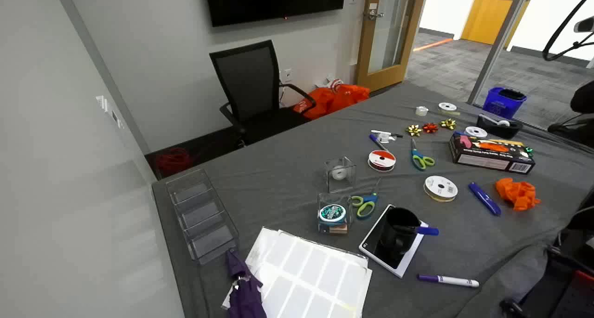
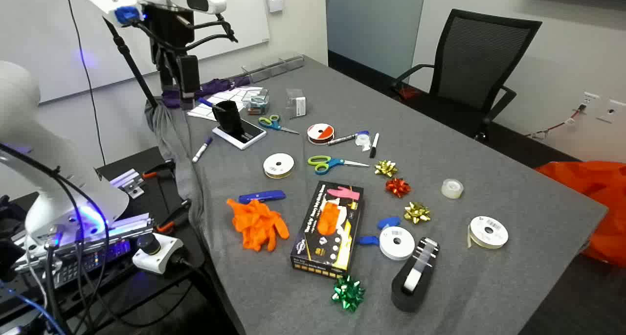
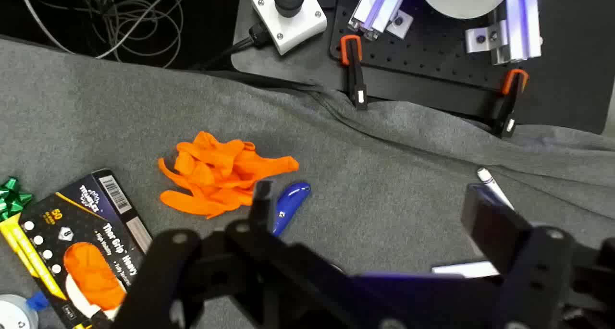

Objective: Place the clear container on the right upright.

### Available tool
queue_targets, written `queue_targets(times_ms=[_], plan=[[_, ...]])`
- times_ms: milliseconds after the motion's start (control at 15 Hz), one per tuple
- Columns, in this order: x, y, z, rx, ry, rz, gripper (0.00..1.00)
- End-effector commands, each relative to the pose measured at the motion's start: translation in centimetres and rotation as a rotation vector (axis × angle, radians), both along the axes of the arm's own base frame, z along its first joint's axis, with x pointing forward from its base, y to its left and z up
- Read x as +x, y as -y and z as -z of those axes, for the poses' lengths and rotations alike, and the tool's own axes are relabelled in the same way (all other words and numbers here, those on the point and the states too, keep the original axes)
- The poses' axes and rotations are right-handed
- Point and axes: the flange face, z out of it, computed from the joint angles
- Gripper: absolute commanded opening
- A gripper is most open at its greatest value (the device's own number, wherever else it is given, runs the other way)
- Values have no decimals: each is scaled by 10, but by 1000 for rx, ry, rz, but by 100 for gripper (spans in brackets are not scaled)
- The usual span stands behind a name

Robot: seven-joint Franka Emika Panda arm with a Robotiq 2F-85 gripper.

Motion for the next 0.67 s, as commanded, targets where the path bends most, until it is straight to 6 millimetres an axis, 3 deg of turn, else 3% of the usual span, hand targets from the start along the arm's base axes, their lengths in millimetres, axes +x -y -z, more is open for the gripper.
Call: queue_targets(times_ms=[0, 267, 600], plan=[[0, 0, -1, 0, -1, 0, 100], [10, -8, 13, 39, 56, 113, 100], [39, -39, 40, 208, 190, 366, 100]])
